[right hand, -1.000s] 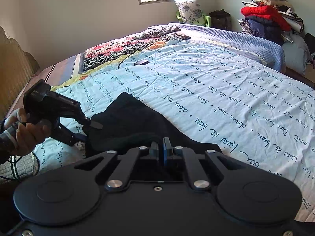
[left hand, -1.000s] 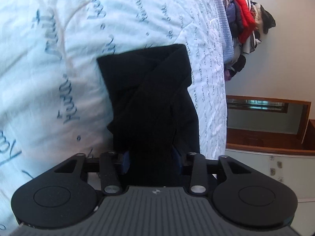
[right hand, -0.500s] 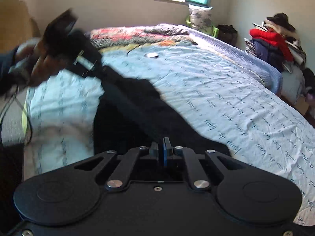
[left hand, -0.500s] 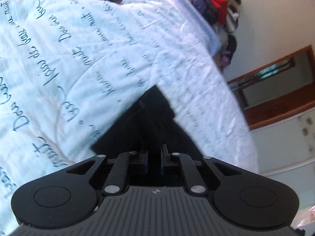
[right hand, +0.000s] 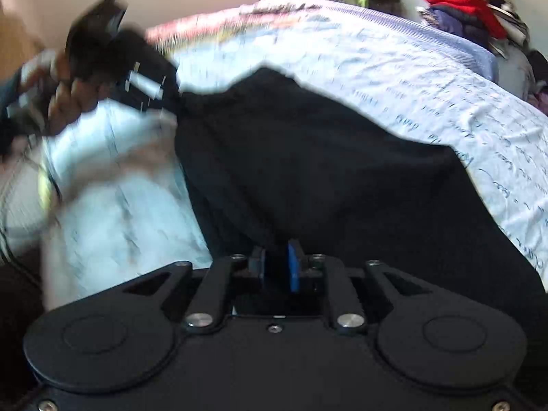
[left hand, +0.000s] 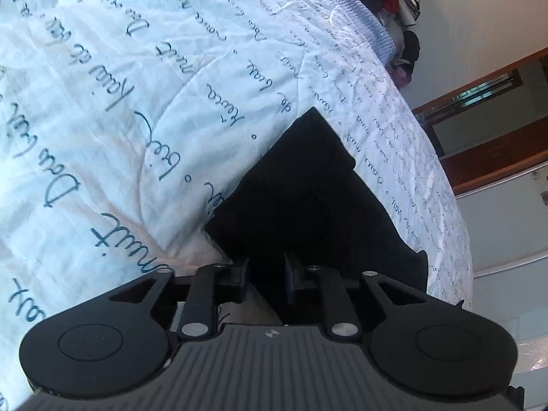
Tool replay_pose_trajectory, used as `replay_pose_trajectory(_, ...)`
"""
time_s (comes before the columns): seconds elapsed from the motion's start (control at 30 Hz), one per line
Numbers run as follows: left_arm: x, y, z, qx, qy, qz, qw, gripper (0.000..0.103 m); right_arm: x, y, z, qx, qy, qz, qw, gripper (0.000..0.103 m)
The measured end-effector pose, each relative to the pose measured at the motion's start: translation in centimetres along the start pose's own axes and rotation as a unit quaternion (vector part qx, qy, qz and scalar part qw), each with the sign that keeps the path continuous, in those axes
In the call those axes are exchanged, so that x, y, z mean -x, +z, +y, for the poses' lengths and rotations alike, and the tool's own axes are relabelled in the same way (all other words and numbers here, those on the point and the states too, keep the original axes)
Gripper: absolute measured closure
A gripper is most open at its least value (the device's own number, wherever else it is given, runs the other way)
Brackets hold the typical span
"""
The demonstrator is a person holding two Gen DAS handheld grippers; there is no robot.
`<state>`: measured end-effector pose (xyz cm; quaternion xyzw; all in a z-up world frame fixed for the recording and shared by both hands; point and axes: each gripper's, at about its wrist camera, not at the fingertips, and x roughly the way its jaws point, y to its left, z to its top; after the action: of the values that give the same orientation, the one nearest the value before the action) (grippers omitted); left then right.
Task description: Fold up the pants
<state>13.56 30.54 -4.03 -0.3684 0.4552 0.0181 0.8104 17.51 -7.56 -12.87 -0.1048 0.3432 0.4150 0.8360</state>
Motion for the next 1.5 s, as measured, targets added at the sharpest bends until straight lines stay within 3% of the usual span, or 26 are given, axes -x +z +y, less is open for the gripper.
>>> replay_pose_trajectory(0.03, 1.0, -0.1, -0.1, -0.016, 0.013, -0.010, 0.9997, 0.075, 1.2, 0.1, -0.4, -0.018, 0.008, -0.014, 1.000, 0.066)
replay_pose_trajectory(0.07, 2.0, -0.3, -0.4, -0.041, 0.024, -0.019, 0.9987, 0.075, 2.5, 0.0, -0.8, -0.036, 0.018, -0.026, 0.999, 0.048)
replay_pose_trajectory(0.1, 3.0, -0.4, -0.6, -0.062, 0.041, -0.027, 0.9969, 0.075, 3.7, 0.0, -1.2, -0.051, 0.029, -0.037, 0.998, 0.041)
replay_pose_trajectory(0.2, 5.0, -1.0, -1.8, -0.090, 0.062, -0.054, 0.9925, 0.075, 6.5, 0.2, -2.7, -0.096, 0.051, -0.071, 0.992, 0.041)
replay_pose_trajectory(0.27, 5.3, -1.5, -3.6, -0.103, 0.031, -0.057, 0.9926, 0.075, 7.5, 0.7, -4.1, -0.138, 0.067, -0.102, 0.983, 0.041)
replay_pose_trajectory(0.37, 3.3, -3.3, -8.3, -0.133, -0.048, -0.046, 0.9889, 0.074, 6.4, 1.4, -6.6, -0.224, 0.095, -0.126, 0.962, 0.040)
replay_pose_trajectory(0.47, -0.6, -5.5, -12.0, -0.162, -0.083, -0.016, 0.9831, 0.074, 3.0, 0.6, -8.0, -0.299, 0.095, -0.100, 0.944, 0.039)
replay_pose_trajectory(0.57, -5.5, -8.5, -13.0, -0.198, -0.075, 0.055, 0.9757, 0.074, -0.8, -3.1, -7.9, -0.346, 0.072, -0.013, 0.935, 0.042)
replay_pose_trajectory(0.63, -8.2, -10.3, -11.8, -0.204, -0.046, 0.090, 0.9736, 0.074, 0.2, -5.2, -7.1, -0.334, 0.078, -0.057, 0.938, 0.041)
replay_pose_trajectory(0.67, -8.0, -10.8, -11.3, -0.209, -0.058, 0.069, 0.9737, 0.072, 0.9, -5.3, -7.3, -0.340, 0.078, -0.053, 0.936, 0.041)
replay_pose_trajectory(0.77, -7.1, -10.6, -12.0, -0.219, -0.057, 0.065, 0.9718, 0.071, 5.1, -4.3, -9.6, -0.354, 0.048, -0.084, 0.930, 0.034)
replay_pose_trajectory(0.83, -5.9, -10.7, -13.7, -0.246, -0.066, 0.039, 0.9663, 0.069, 8.7, -3.4, -11.9, -0.331, -0.010, -0.121, 0.936, 0.023)
replay_pose_trajectory(0.9, -5.2, -11.4, -15.8, -0.272, -0.096, 0.025, 0.9573, 0.060, 11.6, -2.6, -15.1, -0.320, -0.090, -0.127, 0.935, 0.019)
replay_pose_trajectory(0.97, -5.4, -12.2, -17.8, -0.283, -0.144, 0.036, 0.9476, 0.048, 13.5, -2.7, -19.3, -0.346, -0.140, -0.123, 0.920, 0.019)
replay_pose_trajectory(1.1, -8.7, -12.8, -20.6, -0.265, -0.206, 0.102, 0.9366, 0.046, 16.0, -5.0, -27.6, -0.457, -0.163, -0.100, 0.869, 0.018)
replay_pose_trajectory(1.2, -11.7, -12.8, -22.1, -0.222, -0.248, 0.151, 0.9309, 0.046, 16.6, -6.1, -29.3, -0.485, -0.172, -0.102, 0.851, 0.018)
replay_pose_trajectory(1.3, -14.9, -12.4, -21.8, -0.108, -0.296, 0.207, 0.9261, 0.045, 16.2, -6.1, -29.2, -0.485, -0.167, -0.101, 0.852, 0.018)
replay_pose_trajectory(1.37, -16.0, -12.8, -21.8, -0.038, -0.313, 0.212, 0.9248, 0.040, 15.8, -5.8, -28.6, -0.480, -0.156, -0.109, 0.857, 0.018)
replay_pose_trajectory(1.4, -16.3, -12.8, -22.1, -0.041, -0.308, 0.209, 0.9273, 0.037, 15.8, -5.8, -28.5, -0.476, -0.151, -0.110, 0.860, 0.018)
replay_pose_trajectory(1.47, -16.3, -12.4, -24.3, -0.101, -0.273, 0.191, 0.9373, 0.037, 15.4, -5.8, -28.5, -0.473, -0.143, -0.107, 0.863, 0.018)
replay_pose_trajectory(1.5, -16.0, -12.4, -24.8, -0.112, -0.280, 0.189, 0.9344, 0.037, 15.2, -5.8, -28.6, -0.474, -0.134, -0.105, 0.864, 0.018)
